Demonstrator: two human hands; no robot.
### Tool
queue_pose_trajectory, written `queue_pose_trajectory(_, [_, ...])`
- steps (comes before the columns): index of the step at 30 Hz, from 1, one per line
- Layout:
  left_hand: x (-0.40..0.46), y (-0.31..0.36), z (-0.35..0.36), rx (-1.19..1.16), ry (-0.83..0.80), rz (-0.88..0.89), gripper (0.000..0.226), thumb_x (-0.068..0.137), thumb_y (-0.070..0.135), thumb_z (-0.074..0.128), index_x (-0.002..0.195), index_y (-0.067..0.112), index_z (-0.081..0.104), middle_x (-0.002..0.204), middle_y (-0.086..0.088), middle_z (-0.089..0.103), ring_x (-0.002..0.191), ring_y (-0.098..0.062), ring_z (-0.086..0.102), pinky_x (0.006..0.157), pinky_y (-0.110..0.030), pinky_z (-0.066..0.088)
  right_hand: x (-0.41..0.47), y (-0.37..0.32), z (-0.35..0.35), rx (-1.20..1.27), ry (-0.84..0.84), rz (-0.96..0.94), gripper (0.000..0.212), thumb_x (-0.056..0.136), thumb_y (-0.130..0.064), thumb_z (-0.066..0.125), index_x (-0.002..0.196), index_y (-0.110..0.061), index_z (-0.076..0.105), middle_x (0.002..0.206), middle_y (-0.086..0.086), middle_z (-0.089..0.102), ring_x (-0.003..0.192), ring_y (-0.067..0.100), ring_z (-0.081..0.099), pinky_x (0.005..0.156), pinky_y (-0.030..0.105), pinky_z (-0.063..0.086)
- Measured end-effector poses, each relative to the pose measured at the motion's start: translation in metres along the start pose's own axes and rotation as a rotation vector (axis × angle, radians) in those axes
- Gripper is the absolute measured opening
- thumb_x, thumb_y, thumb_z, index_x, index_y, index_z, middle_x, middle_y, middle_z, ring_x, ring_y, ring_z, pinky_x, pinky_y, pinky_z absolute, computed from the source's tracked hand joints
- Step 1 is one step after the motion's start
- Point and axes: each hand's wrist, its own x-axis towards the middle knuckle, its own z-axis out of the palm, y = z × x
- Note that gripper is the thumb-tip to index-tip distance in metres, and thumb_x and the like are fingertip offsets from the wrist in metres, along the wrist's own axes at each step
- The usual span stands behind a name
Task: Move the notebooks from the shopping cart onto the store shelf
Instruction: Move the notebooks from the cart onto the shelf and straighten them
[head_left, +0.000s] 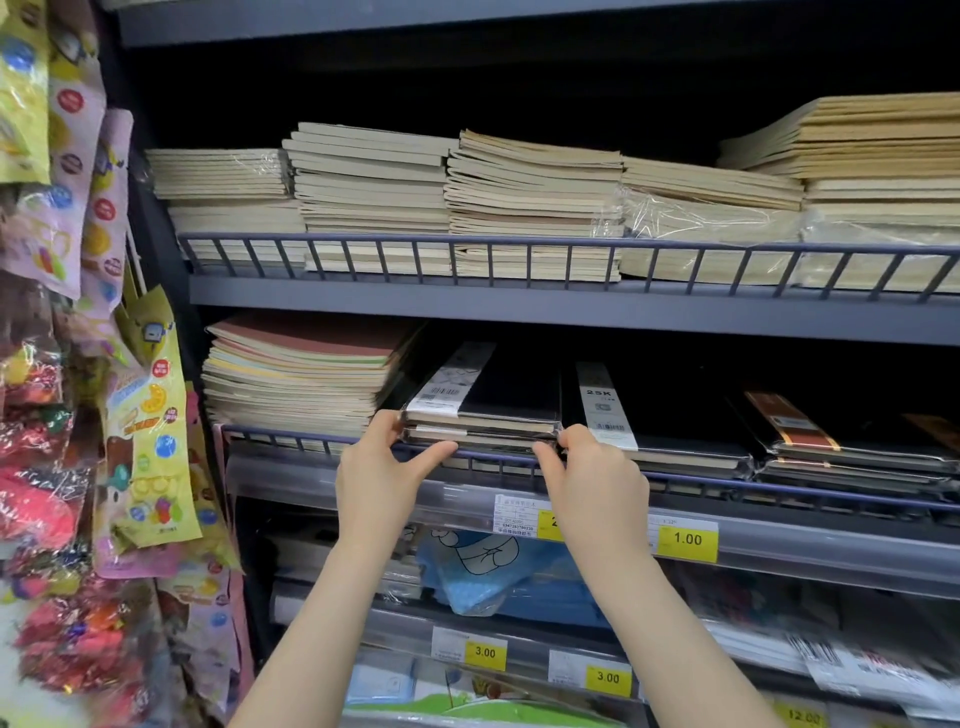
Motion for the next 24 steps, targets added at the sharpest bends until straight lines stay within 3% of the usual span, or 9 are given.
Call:
queue_pose_trajectory(5, [0.004,0.003,0.001,-0.048,-0.006,-0.059,0.061,0.064,0.049,0.077,0.109,0.014,0.057,0.115,-0.009,0.065,0.111,-0.022,0.057,0.083,-0.033,0.044,-0.001,-0.001,0.003,-0.015,0.014,-0.006,0.033,0.093,-0.038,0.046,0.101,-0.009,0.058,0.078,0.010,0.070,0.073,0.032,0.065,0.054,0.028,0.036])
queue_pose_trajectory(8, [-0.002,0.004,0.002,-0.110,-0.002,-0.065,0.071,0.065,0.048,0.077,0.124,0.018,0.051,0.123,-0.005,0.061,0.116,-0.017,0.055,0.088,-0.029,0.042,-0.003,0.001,-0.004,-0.013,-0.022,-0.022,0.039,0.093,-0.044,0.042,0.115,-0.014,0.055,0.082,0.006,0.070,0.077,0.028,0.065,0.056,0.030,0.039])
queue_pose_trajectory(10, [-0.019,0.012,0.003,-0.110,0.089,-0.041,0.075,0.068,0.048,0.074,0.131,0.021,0.044,0.128,0.000,0.055,0.114,-0.018,0.054,0.085,-0.027,0.042,-0.016,0.012,-0.011,0.012,0.004,-0.091,0.050,0.091,-0.050,0.039,0.130,-0.018,0.046,0.066,0.000,0.066,0.061,0.021,0.063,0.048,0.031,0.039])
queue_pose_trajectory(12, [-0.043,0.023,0.008,-0.022,0.226,0.154,0.063,0.075,0.044,0.069,0.127,0.015,0.047,0.128,-0.004,0.050,0.104,-0.025,0.057,0.078,-0.030,0.046,-0.034,0.033,-0.020,0.032,0.052,-0.122,0.058,0.090,-0.052,0.032,0.140,-0.022,0.032,0.045,-0.004,0.052,0.038,0.014,0.049,0.034,0.028,0.034])
queue_pose_trajectory(14, [-0.061,0.036,0.023,0.112,0.306,0.507,0.045,0.085,0.034,0.061,0.121,0.011,0.051,0.127,-0.009,0.052,0.107,-0.025,0.054,0.084,-0.030,0.042,-0.046,0.064,-0.030,0.008,0.070,-0.062,0.058,0.090,-0.047,0.027,0.143,-0.025,0.023,0.039,-0.003,0.044,0.031,0.012,0.035,0.030,0.027,0.028])
queue_pose_trajectory(16, [-0.071,0.053,0.046,0.239,0.222,0.792,0.043,0.087,0.029,0.052,0.126,0.011,0.050,0.134,-0.007,0.048,0.121,-0.020,0.045,0.095,-0.033,0.034,-0.051,0.089,-0.041,-0.075,0.083,-0.003,0.057,0.091,-0.041,0.031,0.144,-0.025,0.021,0.037,-0.004,0.041,0.030,0.012,0.029,0.029,0.024,0.023])
queue_pose_trajectory(18, [-0.079,0.068,0.069,0.349,0.051,0.914,0.051,0.088,0.032,0.047,0.135,0.012,0.043,0.144,-0.004,0.042,0.133,-0.017,0.035,0.105,-0.041,0.029,-0.051,0.103,-0.047,-0.132,0.074,0.031,0.059,0.091,-0.033,0.045,0.144,-0.025,0.021,0.036,-0.007,0.038,0.029,0.013,0.028,0.028,0.022,0.021])
queue_pose_trajectory(20, [-0.082,0.072,0.087,0.453,-0.080,0.925,0.059,0.089,0.039,0.043,0.141,0.013,0.035,0.149,-0.002,0.036,0.138,-0.015,0.027,0.110,-0.050,0.020,-0.051,0.108,-0.047,-0.141,0.051,0.028,0.063,0.087,-0.027,0.055,0.143,-0.024,0.027,0.036,-0.010,0.032,0.028,0.011,0.024,0.028,0.020,0.020])
queue_pose_trajectory(24, [-0.080,0.063,0.099,0.561,-0.150,0.856,0.062,0.088,0.045,0.041,0.142,0.014,0.035,0.150,-0.001,0.035,0.139,-0.014,0.024,0.108,-0.058,0.018,-0.046,0.108,-0.042,-0.145,0.048,0.016,0.060,0.087,-0.030,0.049,0.143,-0.024,0.029,0.042,-0.013,0.028,0.031,0.009,0.025,0.028,0.020,0.021])
